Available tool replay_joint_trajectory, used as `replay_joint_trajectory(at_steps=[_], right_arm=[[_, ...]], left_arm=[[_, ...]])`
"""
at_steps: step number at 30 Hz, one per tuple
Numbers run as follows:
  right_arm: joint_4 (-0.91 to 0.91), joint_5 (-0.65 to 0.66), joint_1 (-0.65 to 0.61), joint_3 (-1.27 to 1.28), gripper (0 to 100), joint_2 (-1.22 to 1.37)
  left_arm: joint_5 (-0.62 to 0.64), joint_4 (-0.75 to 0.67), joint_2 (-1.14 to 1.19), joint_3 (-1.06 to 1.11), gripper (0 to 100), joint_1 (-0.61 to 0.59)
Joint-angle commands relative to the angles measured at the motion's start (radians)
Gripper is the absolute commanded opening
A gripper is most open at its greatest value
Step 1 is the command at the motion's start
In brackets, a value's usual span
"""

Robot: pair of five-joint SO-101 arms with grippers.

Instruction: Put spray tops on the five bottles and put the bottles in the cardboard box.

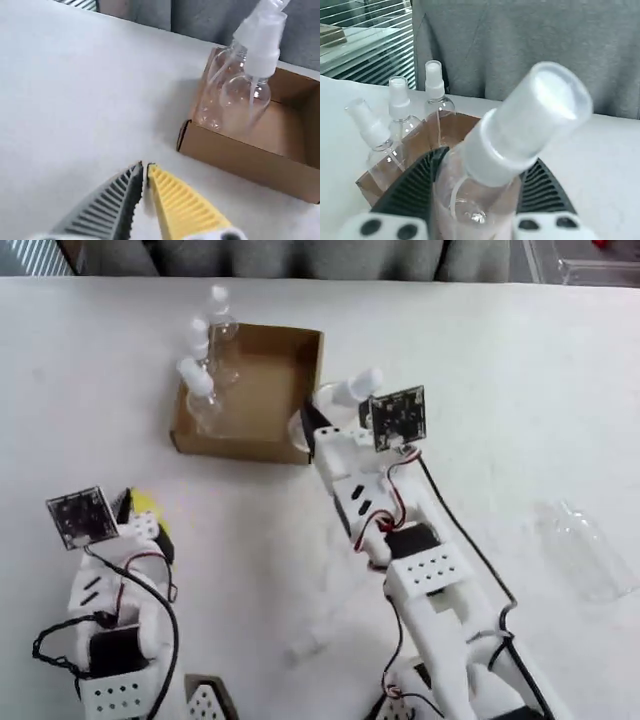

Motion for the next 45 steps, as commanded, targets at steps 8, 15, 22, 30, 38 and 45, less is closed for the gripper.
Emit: replay_joint_trajectory(at_steps=[8, 15, 22, 30, 38, 45], right_arm=[[-0.044, -0.006, 0.027, -0.176, 1.6, 0.173], [-0.031, -0.002, 0.102, -0.173, 1.6, 0.171], [0.027, -0.005, 0.120, -0.172, 1.6, 0.171], [-0.143, -0.008, 0.119, -0.218, 1.6, 0.225], [-0.156, -0.008, 0.120, -0.394, 1.6, 0.415], [-0.153, -0.008, 0.119, -0.620, 1.6, 0.624]], left_arm=[[0.109, -0.097, -0.007, -0.040, 2, -0.082], [0.112, -0.078, -0.004, -0.133, 2, -0.084], [0.112, -0.051, 0.133, -0.270, 2, -0.084], [0.117, -0.158, 0.654, -0.434, 2, -0.084], [0.117, -0.428, 0.952, -0.396, 2, -0.084], [0.110, -0.580, 0.952, -0.301, 2, -0.079]])
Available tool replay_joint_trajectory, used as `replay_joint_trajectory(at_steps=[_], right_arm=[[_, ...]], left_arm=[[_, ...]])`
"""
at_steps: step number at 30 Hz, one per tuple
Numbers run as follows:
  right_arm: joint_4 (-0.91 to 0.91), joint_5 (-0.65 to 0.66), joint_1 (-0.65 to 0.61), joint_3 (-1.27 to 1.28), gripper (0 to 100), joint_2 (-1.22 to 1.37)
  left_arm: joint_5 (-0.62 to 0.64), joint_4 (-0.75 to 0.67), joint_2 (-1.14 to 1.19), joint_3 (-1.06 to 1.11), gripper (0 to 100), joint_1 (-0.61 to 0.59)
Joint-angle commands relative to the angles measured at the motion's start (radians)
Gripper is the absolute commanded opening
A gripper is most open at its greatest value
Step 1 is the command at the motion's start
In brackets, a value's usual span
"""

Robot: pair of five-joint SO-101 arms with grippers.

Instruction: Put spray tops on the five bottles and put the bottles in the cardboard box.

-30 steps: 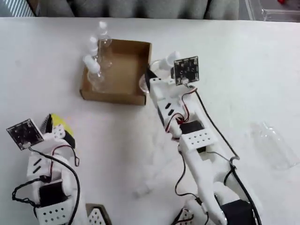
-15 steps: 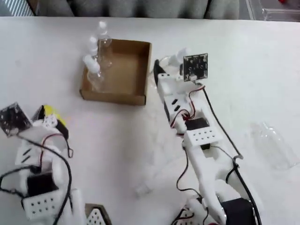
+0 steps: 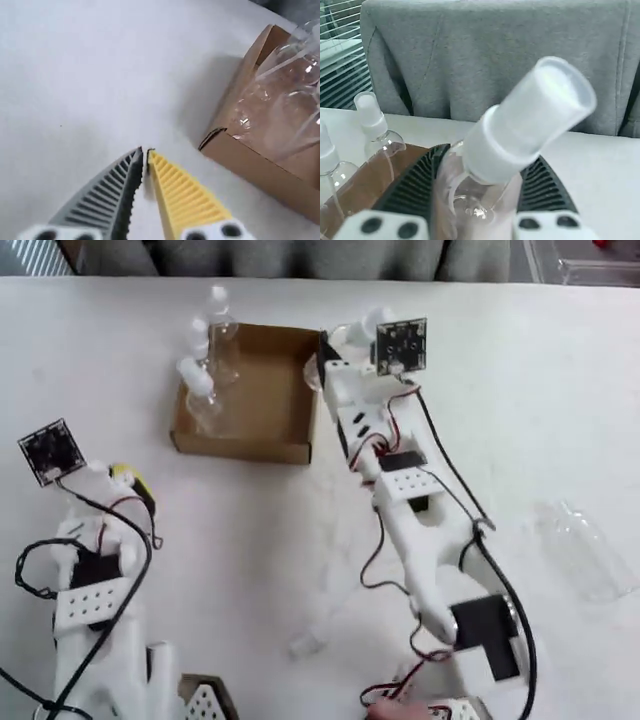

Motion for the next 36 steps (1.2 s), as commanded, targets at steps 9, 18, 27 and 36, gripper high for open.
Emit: replay_joint_trajectory(at_steps=[9, 18, 27, 36], right_arm=[[-0.022, -0.008, -0.005, -0.325, 1.6, 0.213], [0.007, -0.008, 0.001, -0.212, 1.6, 0.117], [0.007, 0.000, 0.001, 0.132, 1.6, -0.240], [0.099, -0.002, 0.051, 0.341, 1.6, -0.421]], left_arm=[[0.003, -0.158, -0.074, 0.087, 2, 0.062], [0.011, -0.196, -0.074, 0.080, 2, 0.061], [0.011, 0.015, 0.028, -0.083, 2, 0.035], [0.003, 0.123, 0.236, -0.362, 2, 0.024]])
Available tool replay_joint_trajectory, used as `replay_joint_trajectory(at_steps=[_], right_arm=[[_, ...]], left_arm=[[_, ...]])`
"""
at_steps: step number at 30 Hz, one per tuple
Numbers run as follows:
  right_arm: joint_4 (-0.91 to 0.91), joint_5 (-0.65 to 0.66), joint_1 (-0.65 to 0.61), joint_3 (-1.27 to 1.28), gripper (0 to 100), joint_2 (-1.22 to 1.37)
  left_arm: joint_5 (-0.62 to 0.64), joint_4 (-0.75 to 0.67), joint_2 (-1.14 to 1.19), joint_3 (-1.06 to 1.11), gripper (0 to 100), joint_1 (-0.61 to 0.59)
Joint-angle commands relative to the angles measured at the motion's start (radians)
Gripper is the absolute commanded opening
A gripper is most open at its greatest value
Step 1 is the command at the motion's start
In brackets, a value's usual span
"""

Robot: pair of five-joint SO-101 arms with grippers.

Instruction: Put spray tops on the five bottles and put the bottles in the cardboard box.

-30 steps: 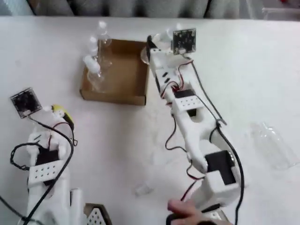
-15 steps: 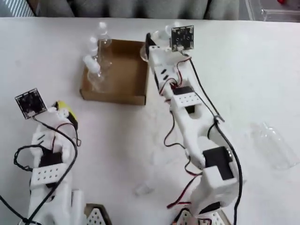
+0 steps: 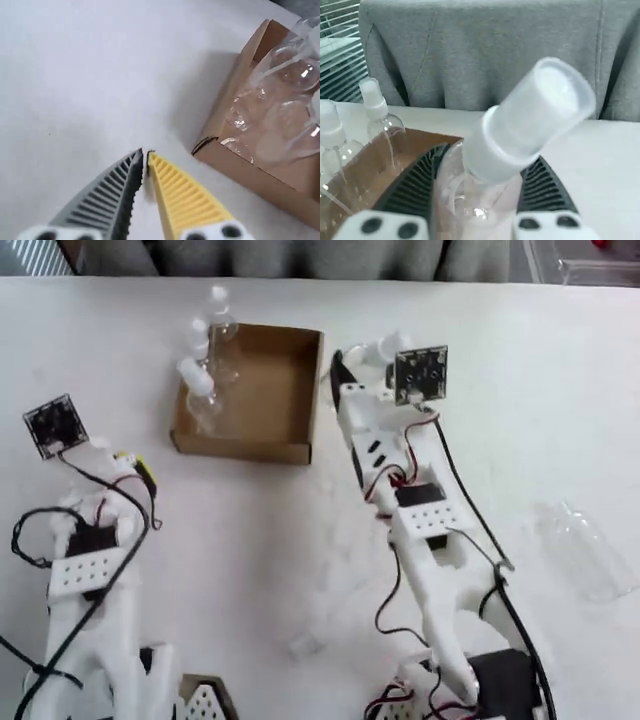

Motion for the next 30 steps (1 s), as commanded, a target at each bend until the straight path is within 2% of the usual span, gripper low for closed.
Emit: replay_joint_trajectory(at_steps=[1, 3, 6, 9, 12, 17, 30], right_arm=[[0.079, -0.002, 0.021, 0.021, 1.6, -0.096], [0.133, -0.002, 0.021, 0.044, 1.6, -0.120], [0.189, -0.002, 0.021, 0.071, 1.6, -0.153], [0.219, -0.006, 0.022, 0.074, 1.6, -0.159], [0.225, -0.006, 0.021, 0.075, 1.6, -0.159], [0.232, -0.008, 0.021, 0.080, 1.6, -0.157], [0.229, -0.008, 0.022, 0.092, 1.6, -0.157]], left_arm=[[0.003, 0.057, 0.051, -0.195, 2, -0.002], [-0.009, 0.091, 0.067, -0.259, 4, 0.010], [-0.110, 0.178, 0.084, -0.351, 13, 0.016], [-0.138, 0.258, 0.117, -0.430, 21, 0.022], [-0.149, 0.301, 0.173, -0.500, 20, 0.025], [-0.258, 0.364, 0.321, -0.618, 18, 0.047], [-0.265, 0.364, 0.572, -0.775, 18, 0.119]])
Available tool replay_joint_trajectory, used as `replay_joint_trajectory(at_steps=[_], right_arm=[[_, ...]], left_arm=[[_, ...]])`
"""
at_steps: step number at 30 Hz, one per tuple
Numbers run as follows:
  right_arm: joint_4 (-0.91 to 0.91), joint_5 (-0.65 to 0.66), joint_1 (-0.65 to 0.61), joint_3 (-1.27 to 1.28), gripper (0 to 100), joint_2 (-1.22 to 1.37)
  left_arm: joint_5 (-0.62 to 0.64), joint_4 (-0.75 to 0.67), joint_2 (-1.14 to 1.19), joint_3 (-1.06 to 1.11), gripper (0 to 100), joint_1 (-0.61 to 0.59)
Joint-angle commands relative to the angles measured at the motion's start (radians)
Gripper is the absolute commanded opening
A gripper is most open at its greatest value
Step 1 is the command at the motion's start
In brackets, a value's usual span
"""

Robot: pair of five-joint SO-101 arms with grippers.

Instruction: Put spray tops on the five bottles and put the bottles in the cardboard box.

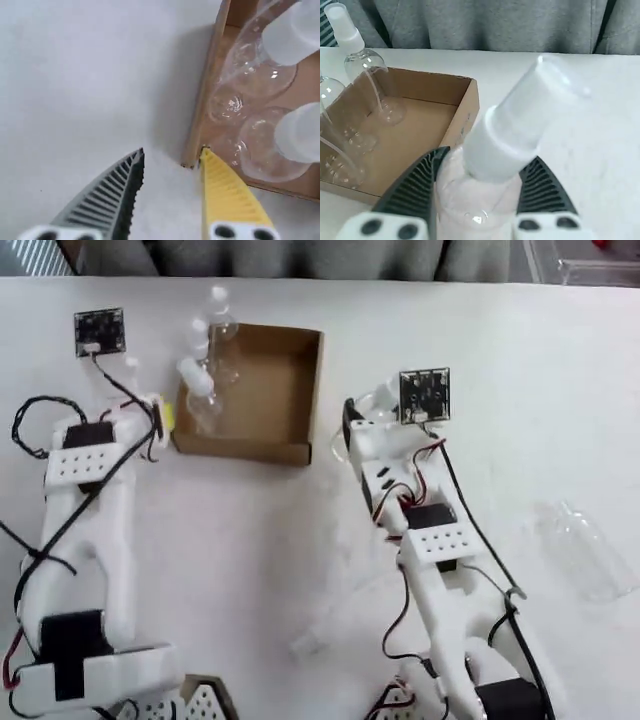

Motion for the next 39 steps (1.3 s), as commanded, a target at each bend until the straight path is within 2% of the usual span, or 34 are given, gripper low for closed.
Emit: replay_joint_trajectory(at_steps=[1, 18, 32, 39], right_arm=[[0.001, -0.008, 0.013, -0.011, 1.6, -0.038], [-0.004, -0.008, 0.013, 0.003, 1.6, -0.038], [-0.004, -0.008, 0.013, 0.003, 1.6, -0.038], [-0.004, -0.008, 0.013, 0.003, 1.6, -0.038]], left_arm=[[-0.008, 0.002, 0.048, -0.097, 18, 0.042], [-0.008, -0.002, 0.315, -0.262, 18, 0.042], [-0.003, 0.006, 0.406, -0.252, 18, 0.136], [-0.002, 0.006, 0.443, -0.252, 18, 0.134]])
